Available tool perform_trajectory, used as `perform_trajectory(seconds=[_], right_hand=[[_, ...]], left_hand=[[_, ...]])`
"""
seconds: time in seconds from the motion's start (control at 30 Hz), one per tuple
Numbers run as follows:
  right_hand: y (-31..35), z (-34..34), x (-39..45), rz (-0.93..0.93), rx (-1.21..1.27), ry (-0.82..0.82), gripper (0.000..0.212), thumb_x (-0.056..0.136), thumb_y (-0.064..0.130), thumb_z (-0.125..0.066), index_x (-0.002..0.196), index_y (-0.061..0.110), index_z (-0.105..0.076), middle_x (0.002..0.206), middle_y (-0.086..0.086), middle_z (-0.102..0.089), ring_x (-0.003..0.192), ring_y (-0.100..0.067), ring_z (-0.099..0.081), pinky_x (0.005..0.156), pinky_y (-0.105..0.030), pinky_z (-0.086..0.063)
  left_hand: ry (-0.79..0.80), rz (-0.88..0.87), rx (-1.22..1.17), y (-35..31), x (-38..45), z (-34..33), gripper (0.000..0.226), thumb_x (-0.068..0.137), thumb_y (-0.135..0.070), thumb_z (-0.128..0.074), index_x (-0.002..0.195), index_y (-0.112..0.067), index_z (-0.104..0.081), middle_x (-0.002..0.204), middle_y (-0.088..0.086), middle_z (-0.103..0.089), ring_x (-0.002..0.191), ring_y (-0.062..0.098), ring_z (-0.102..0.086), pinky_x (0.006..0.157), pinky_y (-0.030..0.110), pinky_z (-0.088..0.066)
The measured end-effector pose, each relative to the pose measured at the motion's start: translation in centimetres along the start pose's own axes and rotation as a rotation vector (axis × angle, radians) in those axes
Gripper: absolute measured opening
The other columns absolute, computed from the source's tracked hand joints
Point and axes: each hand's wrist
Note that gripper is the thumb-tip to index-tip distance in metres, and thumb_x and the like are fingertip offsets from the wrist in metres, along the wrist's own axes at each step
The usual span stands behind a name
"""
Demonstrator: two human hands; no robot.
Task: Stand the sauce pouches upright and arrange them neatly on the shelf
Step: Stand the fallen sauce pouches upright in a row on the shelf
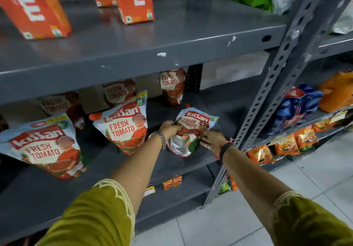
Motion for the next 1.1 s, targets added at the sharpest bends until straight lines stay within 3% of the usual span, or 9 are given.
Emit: perform_trajectory(seconds=[0.07, 0.13, 0.2, 0.33, 0.43, 0.53, 0.67, 0.77, 1.1], right_hand=[[-0.2, 0.1, 0.7, -0.003, 0.025, -0.006, 0.015, 0.091, 0.004, -0.046, 0.094, 0.014, -0.057, 0.117, -0.013, -0.060, 0.107, -0.024, -0.056, 0.082, -0.031, -0.048], [-0.3, 0.2, 0.9, 0.004, 0.027, 0.013, 0.016, 0.088, 0.003, -0.049, 0.087, 0.016, -0.058, 0.100, -0.005, -0.063, 0.095, -0.019, -0.058, 0.074, -0.026, -0.050], [0.2, 0.0, 1.0, 0.093, -0.012, 0.031, 0.022, 0.086, -0.002, -0.049, 0.085, 0.018, -0.059, 0.084, -0.001, -0.064, 0.083, -0.019, -0.060, 0.060, -0.023, -0.052], [2.2, -0.5, 0.5, 0.455, -0.098, 0.028, 0.028, 0.077, -0.011, -0.060, 0.100, 0.006, -0.060, 0.088, -0.001, -0.066, 0.085, -0.019, -0.065, 0.069, -0.033, -0.060], [5.1, -0.6, -1.1, 0.651, -0.159, 0.001, 0.034, 0.080, -0.005, -0.060, 0.112, 0.006, -0.053, 0.084, 0.005, -0.061, 0.077, -0.006, -0.058, 0.065, -0.019, -0.054], [7.2, -0.9, -1.3, 0.759, -0.183, -0.057, 0.022, 0.083, -0.004, -0.056, 0.102, 0.009, -0.055, 0.085, 0.001, -0.063, 0.073, -0.003, -0.058, 0.055, -0.004, -0.047], [6.9, -0.7, -0.6, 0.735, -0.181, -0.108, 0.021, 0.083, -0.006, -0.052, 0.092, 0.013, -0.056, 0.086, -0.002, -0.066, 0.087, -0.021, -0.065, 0.072, -0.025, -0.054], [5.9, -0.5, -0.2, 0.672, -0.219, -0.066, 0.029, 0.087, -0.002, -0.047, 0.112, 0.011, -0.057, 0.099, -0.002, -0.065, 0.098, -0.021, -0.064, 0.084, -0.032, -0.055], [3.0, -0.5, 0.1, 0.497, -0.230, 0.156, 0.058, 0.085, 0.001, -0.034, 0.135, 0.031, -0.038, 0.132, -0.004, -0.057, 0.118, -0.023, -0.055, 0.094, -0.051, -0.052]], left_hand=[[0.053, 0.035, -0.015, 0.0, 0.4, 0.1, 0.018, 0.073, 0.006, -0.065, 0.091, 0.007, -0.066, 0.088, 0.013, -0.065, 0.075, 0.021, -0.059, 0.054, 0.014, -0.052], [0.111, 0.067, -0.026, 0.2, 0.6, 0.7, 0.018, 0.066, 0.009, -0.069, 0.077, -0.005, -0.063, 0.092, 0.013, -0.065, 0.091, 0.025, -0.062, 0.079, 0.031, -0.056], [0.144, 0.095, -0.046, 0.5, 0.7, 1.1, 0.033, 0.060, 0.008, -0.072, 0.087, -0.009, -0.063, 0.103, 0.011, -0.067, 0.105, 0.027, -0.062, 0.094, 0.044, -0.051], [0.075, -0.049, -0.224, 0.1, -1.3, 0.6, 0.054, 0.073, 0.013, -0.063, 0.120, -0.010, -0.056, 0.103, 0.002, -0.065, 0.100, 0.019, -0.061, 0.088, 0.037, -0.053], [-0.044, -0.230, -0.355, -1.5, -2.6, 0.3, 0.045, 0.077, 0.008, -0.063, 0.119, -0.006, -0.058, 0.099, 0.003, -0.066, 0.090, 0.014, -0.063, 0.071, 0.021, -0.057], [-0.201, -0.291, -0.356, -2.9, -2.4, -0.5, 0.043, 0.077, 0.007, -0.064, 0.118, -0.004, -0.059, 0.111, 0.011, -0.065, 0.101, 0.020, -0.061, 0.085, 0.032, -0.054], [-0.325, -0.279, -0.283, -2.4, -2.0, -1.9, 0.035, 0.079, 0.002, -0.063, 0.113, -0.003, -0.061, 0.116, 0.017, -0.066, 0.109, 0.027, -0.062, 0.090, 0.033, -0.051], [-0.406, -0.272, -0.174, -2.1, -2.1, -2.4, 0.037, 0.084, -0.007, -0.059, 0.120, -0.005, -0.055, 0.118, 0.010, -0.063, 0.115, 0.024, -0.057, 0.094, 0.033, -0.046], [-0.144, -0.197, -0.197, -0.8, -3.3, -4.1, 0.050, 0.073, 0.002, -0.064, 0.120, -0.005, -0.050, 0.113, 0.008, -0.062, 0.104, 0.019, -0.058, 0.088, 0.028, -0.046]])
Point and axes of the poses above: each hand's wrist, its own x-axis towards the middle knuckle, its own z-axis out of the back of the hand, y = z × x
